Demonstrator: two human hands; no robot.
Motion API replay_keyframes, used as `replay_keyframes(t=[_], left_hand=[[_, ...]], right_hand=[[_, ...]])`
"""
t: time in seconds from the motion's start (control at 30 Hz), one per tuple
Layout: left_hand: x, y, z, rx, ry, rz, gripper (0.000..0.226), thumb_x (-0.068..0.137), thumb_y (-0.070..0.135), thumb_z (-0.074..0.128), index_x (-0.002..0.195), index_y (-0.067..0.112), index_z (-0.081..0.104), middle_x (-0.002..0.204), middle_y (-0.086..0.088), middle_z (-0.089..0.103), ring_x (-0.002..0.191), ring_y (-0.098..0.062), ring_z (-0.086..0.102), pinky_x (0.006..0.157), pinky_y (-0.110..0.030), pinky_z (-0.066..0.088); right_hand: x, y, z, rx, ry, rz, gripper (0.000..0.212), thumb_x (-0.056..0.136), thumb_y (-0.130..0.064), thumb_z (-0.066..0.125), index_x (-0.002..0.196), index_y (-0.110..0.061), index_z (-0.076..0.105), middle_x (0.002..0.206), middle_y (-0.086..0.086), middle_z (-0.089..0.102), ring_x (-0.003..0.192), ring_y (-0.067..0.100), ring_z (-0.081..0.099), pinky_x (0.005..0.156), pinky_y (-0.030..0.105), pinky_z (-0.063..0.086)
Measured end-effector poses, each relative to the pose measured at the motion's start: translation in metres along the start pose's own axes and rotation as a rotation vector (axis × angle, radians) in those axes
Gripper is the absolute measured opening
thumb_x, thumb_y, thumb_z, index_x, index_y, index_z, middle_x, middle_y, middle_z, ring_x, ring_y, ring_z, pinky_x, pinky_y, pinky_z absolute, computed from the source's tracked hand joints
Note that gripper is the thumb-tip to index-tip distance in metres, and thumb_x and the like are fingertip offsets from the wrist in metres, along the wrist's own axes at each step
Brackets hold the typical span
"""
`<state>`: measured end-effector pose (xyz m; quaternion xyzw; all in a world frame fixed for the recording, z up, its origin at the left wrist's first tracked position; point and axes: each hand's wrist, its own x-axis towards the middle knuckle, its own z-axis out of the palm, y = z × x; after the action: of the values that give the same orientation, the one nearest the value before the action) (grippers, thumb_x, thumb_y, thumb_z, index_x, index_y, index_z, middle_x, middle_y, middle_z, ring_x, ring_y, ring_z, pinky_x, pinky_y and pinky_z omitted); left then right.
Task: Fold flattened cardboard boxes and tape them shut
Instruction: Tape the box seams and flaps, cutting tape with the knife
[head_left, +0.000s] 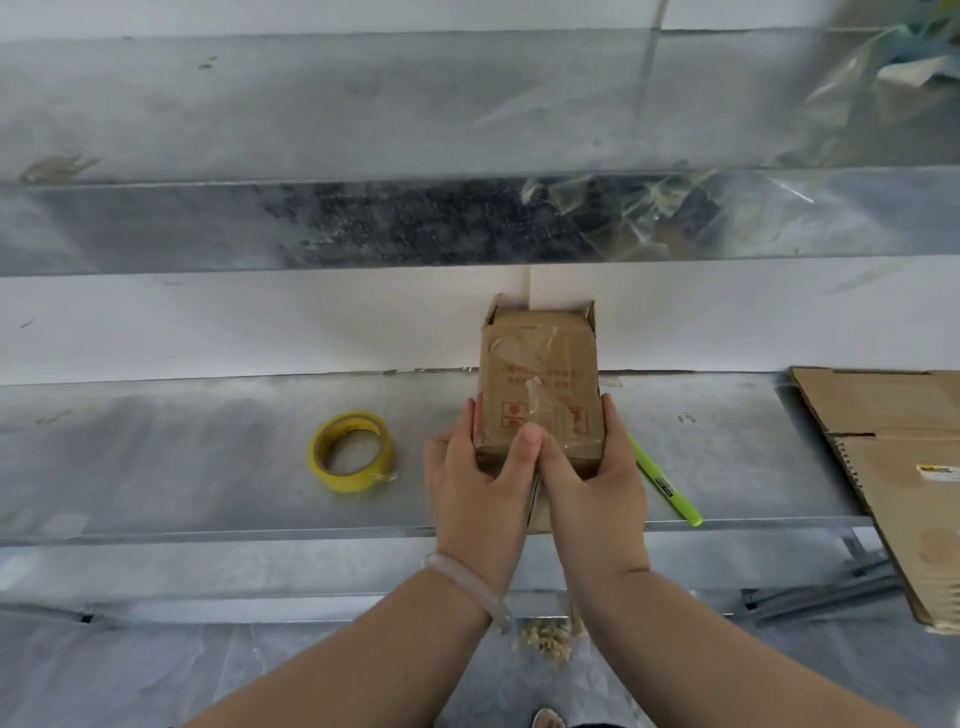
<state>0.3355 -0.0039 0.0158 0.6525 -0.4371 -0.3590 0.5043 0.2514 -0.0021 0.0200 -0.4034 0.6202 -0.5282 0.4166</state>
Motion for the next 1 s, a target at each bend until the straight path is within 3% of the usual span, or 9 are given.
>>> replay_keyframes(t=[0.17,0.3,0.43,0.53,0.6,0.7,0.77,0.87,1.0], left_hand=[[0.005,-0.008,0.004,0.063,0.025,0.043,0.04,0.093,0.035,0.054,0.133,0.033,0.051,0.11,0.014,0.039,0.098,0.018,0.033,0.1,-0.02,0.03],[0.009,-0.017,0.005,0.109,0.068,0.134,0.058,0.089,0.052,0.036,0.137,0.024,0.052,0.109,0.002,0.048,0.101,0.002,0.038,0.104,-0.03,0.035],[0.009,-0.031,-0.004,0.154,0.039,0.322,0.07,0.093,0.06,0.025,0.145,0.016,0.041,0.11,0.004,0.046,0.105,-0.003,0.043,0.1,-0.031,0.038],[0.012,-0.04,-0.01,0.323,-0.018,0.479,0.082,0.09,0.068,0.03,0.153,0.018,0.016,0.114,0.016,0.033,0.109,-0.012,0.042,0.098,-0.03,0.039],[0.016,-0.042,-0.011,0.346,-0.007,0.512,0.087,0.085,0.072,0.038,0.152,0.021,0.015,0.112,0.018,0.029,0.109,-0.014,0.044,0.094,-0.032,0.043],[0.02,-0.043,-0.01,0.305,0.028,0.519,0.082,0.087,0.07,0.04,0.149,0.018,0.028,0.112,0.018,0.031,0.108,-0.018,0.049,0.091,-0.041,0.05],[0.021,-0.046,-0.009,0.285,0.032,0.543,0.075,0.093,0.065,0.034,0.148,0.013,0.031,0.113,0.019,0.032,0.107,-0.02,0.051,0.09,-0.045,0.05],[0.015,-0.049,-0.002,0.16,0.072,0.483,0.066,0.097,0.059,0.026,0.145,0.014,0.035,0.116,0.015,0.039,0.113,-0.018,0.05,0.097,-0.046,0.046],[0.001,-0.039,0.014,-0.144,0.053,0.212,0.053,0.093,0.055,0.032,0.141,0.033,0.033,0.145,0.014,0.038,0.136,-0.004,0.034,0.114,-0.04,0.03]], right_hand=[[0.007,0.005,-0.004,0.061,0.006,-0.004,0.051,0.094,-0.018,0.06,0.142,-0.031,0.05,0.109,-0.022,0.068,0.094,-0.013,0.062,0.071,0.003,0.048],[0.01,0.01,-0.008,0.081,-0.013,-0.056,0.044,0.099,-0.017,0.05,0.14,-0.033,0.052,0.117,-0.022,0.066,0.106,-0.008,0.06,0.088,0.012,0.051],[0.007,0.02,-0.013,0.085,-0.064,-0.11,0.034,0.104,-0.031,0.039,0.13,-0.053,0.04,0.118,-0.045,0.054,0.118,-0.015,0.05,0.097,0.012,0.043],[0.007,0.028,-0.018,0.05,-0.135,-0.146,0.05,0.093,-0.042,0.049,0.139,-0.051,0.03,0.13,-0.035,0.052,0.125,-0.008,0.048,0.097,0.011,0.043],[0.011,0.03,-0.019,-0.039,-0.162,-0.179,0.068,0.089,-0.041,0.062,0.147,-0.043,0.027,0.132,-0.023,0.055,0.122,-0.004,0.052,0.095,0.012,0.046],[0.016,0.032,-0.02,-0.091,-0.155,-0.207,0.077,0.084,-0.051,0.063,0.151,-0.038,0.026,0.132,-0.016,0.057,0.121,-0.001,0.054,0.097,0.018,0.048],[0.015,0.032,-0.021,-0.076,-0.156,-0.218,0.07,0.087,-0.054,0.056,0.149,-0.042,0.025,0.135,-0.017,0.055,0.123,-0.004,0.051,0.096,0.013,0.045],[0.011,0.028,-0.019,0.077,-0.142,-0.172,0.052,0.099,-0.033,0.049,0.146,-0.037,0.027,0.13,-0.028,0.051,0.117,-0.018,0.048,0.089,0.002,0.041],[0.009,0.029,-0.018,0.257,-0.156,-0.085,0.043,0.103,-0.019,0.039,0.141,-0.041,0.035,0.132,-0.034,0.049,0.123,-0.016,0.046,0.095,0.006,0.041]])
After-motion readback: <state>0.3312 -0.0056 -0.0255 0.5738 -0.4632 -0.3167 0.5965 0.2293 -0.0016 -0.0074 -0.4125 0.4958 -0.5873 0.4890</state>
